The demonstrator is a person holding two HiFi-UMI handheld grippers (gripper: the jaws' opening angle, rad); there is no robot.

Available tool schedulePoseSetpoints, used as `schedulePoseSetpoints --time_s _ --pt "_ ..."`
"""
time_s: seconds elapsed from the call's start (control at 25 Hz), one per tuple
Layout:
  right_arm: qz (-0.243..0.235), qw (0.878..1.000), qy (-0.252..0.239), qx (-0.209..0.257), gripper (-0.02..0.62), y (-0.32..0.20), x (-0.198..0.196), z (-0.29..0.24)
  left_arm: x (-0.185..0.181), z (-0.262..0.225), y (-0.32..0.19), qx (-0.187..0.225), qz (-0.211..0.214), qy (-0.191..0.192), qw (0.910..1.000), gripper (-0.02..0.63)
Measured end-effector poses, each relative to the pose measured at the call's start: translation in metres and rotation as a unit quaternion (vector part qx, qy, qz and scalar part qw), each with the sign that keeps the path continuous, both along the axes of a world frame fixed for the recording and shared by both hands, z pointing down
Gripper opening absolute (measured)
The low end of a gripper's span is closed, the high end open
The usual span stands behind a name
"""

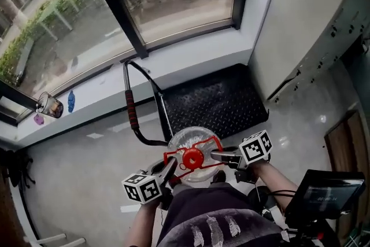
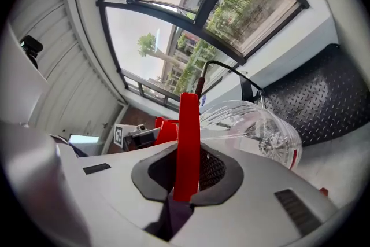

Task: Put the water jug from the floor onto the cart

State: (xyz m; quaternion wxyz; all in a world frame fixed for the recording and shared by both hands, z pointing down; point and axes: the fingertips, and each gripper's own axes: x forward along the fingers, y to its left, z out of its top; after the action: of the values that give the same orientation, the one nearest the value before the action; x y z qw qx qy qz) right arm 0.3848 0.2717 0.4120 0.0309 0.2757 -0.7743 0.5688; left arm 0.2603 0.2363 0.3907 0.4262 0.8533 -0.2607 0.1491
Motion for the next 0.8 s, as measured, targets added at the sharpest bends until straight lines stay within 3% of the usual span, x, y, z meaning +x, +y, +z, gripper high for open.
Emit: schedulePoseSetpoints --time_s 0.16,0.36,0.56,0.8 --pt "-0.012 0.999 0.028 0.018 0.028 -0.010 0.032 -0.005 0.034 0.000 -0.007 0.011 -0.007 -0.008 0.9999 0.031" --pt "0.020 0.998 0.053 0.017 0.028 -0.036 0.067 0.006 0.070 0.011 -0.036 0.013 0.014 -0.009 0.9998 0.031" --pt "0.054 0.996 0.064 -0.009 0.029 -0.074 0.077 0.024 0.081 0.025 -0.076 0.010 0.027 0.002 0.9996 0.031" --pt "0.079 0.993 0.087 -0.030 0.028 -0.102 0.086 0.051 0.089 0.057 -0.110 -0.001 0.036 -0.025 0.9990 0.031"
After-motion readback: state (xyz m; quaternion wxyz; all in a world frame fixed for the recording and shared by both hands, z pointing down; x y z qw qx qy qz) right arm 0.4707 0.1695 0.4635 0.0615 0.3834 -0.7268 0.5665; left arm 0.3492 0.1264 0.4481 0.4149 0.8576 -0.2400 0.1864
